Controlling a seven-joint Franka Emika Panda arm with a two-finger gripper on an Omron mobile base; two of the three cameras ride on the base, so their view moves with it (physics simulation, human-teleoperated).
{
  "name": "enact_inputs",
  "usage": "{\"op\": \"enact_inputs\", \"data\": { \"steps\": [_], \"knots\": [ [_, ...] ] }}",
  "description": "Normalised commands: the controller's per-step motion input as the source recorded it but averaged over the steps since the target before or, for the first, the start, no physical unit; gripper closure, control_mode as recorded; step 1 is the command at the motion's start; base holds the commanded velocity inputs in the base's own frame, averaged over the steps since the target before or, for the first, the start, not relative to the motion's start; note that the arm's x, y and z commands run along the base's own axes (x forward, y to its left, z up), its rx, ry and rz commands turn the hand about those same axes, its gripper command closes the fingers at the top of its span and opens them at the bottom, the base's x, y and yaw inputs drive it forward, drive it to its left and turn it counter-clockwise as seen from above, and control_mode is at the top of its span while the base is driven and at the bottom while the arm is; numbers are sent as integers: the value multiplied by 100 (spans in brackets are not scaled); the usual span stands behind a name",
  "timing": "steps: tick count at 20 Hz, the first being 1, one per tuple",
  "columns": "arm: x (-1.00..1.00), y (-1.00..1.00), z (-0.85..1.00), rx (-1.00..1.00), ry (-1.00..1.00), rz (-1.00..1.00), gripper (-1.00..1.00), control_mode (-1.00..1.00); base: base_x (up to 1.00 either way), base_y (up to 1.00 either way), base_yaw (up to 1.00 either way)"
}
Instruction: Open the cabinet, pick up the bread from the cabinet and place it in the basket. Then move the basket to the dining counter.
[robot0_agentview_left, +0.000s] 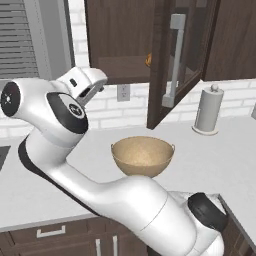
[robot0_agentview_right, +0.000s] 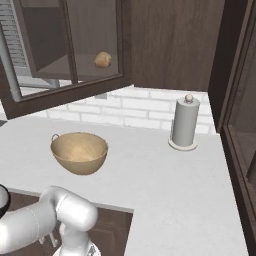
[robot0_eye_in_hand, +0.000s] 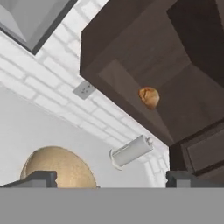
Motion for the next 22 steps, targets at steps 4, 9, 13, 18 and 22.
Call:
{"op": "enact_inputs", "data": {
  "steps": [4,9,13,18,22],
  "knots": [
    [84,-96,-39,1,10,0,-100,-100,0,0,0],
    [37,-100,-29,4,11,0,-100,-100,0,0,0],
    [-26,-100,-3,4,-2,0,-100,-100,0,0,0],
    [-65,-100,0,7,-12,0,-100,-100,0,0,0],
    [-38,-100,0,10,-8,0,-100,-100,0,0,0]
  ]
}}
